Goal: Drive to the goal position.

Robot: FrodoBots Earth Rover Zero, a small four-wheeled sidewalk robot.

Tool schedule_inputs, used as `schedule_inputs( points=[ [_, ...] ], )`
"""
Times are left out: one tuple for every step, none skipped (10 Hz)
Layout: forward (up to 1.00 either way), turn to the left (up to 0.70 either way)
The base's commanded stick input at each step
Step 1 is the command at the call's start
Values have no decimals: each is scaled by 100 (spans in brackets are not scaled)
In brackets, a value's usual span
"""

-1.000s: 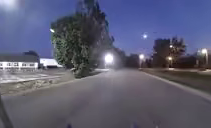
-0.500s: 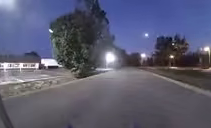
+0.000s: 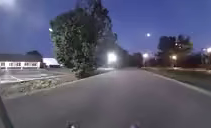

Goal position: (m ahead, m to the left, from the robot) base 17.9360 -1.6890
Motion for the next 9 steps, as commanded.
schedule_inputs(
  points=[
    [100, -40],
    [100, -40],
    [100, -40],
    [100, -40],
    [100, -35],
    [100, -12],
    [100, 0],
    [100, 0],
    [100, 0]
  ],
)
